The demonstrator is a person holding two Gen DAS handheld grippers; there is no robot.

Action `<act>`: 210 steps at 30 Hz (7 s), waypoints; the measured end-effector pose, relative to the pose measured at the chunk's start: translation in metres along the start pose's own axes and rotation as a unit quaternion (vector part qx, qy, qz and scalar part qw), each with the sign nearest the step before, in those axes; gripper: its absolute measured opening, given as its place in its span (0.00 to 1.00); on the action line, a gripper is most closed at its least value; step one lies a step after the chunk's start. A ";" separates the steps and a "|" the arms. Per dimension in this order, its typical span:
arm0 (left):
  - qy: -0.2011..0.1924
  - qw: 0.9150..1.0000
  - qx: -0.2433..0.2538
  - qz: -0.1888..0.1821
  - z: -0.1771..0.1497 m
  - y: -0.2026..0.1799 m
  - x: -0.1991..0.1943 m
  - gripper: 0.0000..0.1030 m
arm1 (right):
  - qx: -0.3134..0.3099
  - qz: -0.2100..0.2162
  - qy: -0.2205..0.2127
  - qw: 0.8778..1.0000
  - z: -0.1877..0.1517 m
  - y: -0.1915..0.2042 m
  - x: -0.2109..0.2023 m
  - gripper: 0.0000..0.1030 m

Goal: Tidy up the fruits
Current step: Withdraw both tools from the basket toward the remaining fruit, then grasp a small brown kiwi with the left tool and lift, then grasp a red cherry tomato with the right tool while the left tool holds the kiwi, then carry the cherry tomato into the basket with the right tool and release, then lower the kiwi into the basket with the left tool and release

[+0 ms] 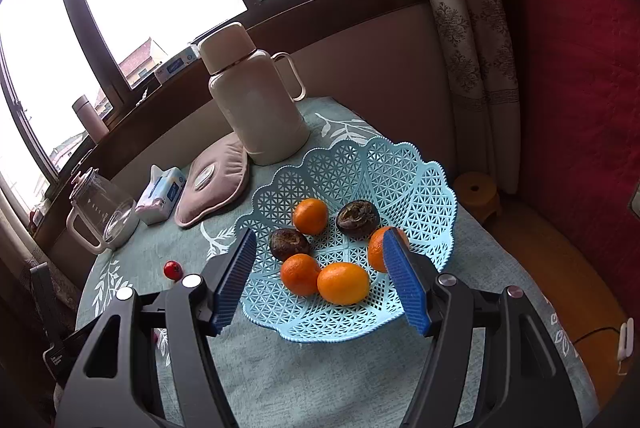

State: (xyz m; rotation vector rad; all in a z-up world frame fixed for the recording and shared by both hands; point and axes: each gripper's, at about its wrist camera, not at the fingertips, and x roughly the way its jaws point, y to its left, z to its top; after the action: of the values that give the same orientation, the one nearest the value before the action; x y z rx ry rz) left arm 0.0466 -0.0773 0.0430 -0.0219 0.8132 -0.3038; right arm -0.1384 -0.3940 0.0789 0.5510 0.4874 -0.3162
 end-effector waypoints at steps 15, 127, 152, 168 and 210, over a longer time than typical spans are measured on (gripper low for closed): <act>0.030 0.999 -0.018 -0.007 -0.013 0.011 0.026 0.28 | -0.014 -0.002 0.011 1.000 -0.007 0.008 0.007 0.66; -0.072 0.994 -0.074 0.047 -0.024 0.070 -0.026 0.28 | -0.084 -0.022 0.064 0.994 -0.030 0.067 0.031 0.28; -0.050 0.996 -0.069 0.022 -0.025 0.061 -0.019 0.28 | -0.009 -0.023 0.062 0.998 -0.021 0.014 0.021 0.31; 0.010 0.987 -0.004 -0.159 -0.022 -0.048 -0.025 0.28 | -0.051 -0.059 0.003 0.997 -0.014 0.002 0.006 0.47; -0.023 0.987 0.085 -0.133 0.006 -0.143 -0.007 0.54 | 0.002 -0.035 -0.015 0.999 -0.003 -0.022 -0.001 0.49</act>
State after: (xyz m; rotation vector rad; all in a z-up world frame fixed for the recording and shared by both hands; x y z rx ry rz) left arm 0.0096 -0.2126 0.0712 0.0235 0.7370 -0.6226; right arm -0.1497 -0.4093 0.0681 0.5333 0.4776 -0.3920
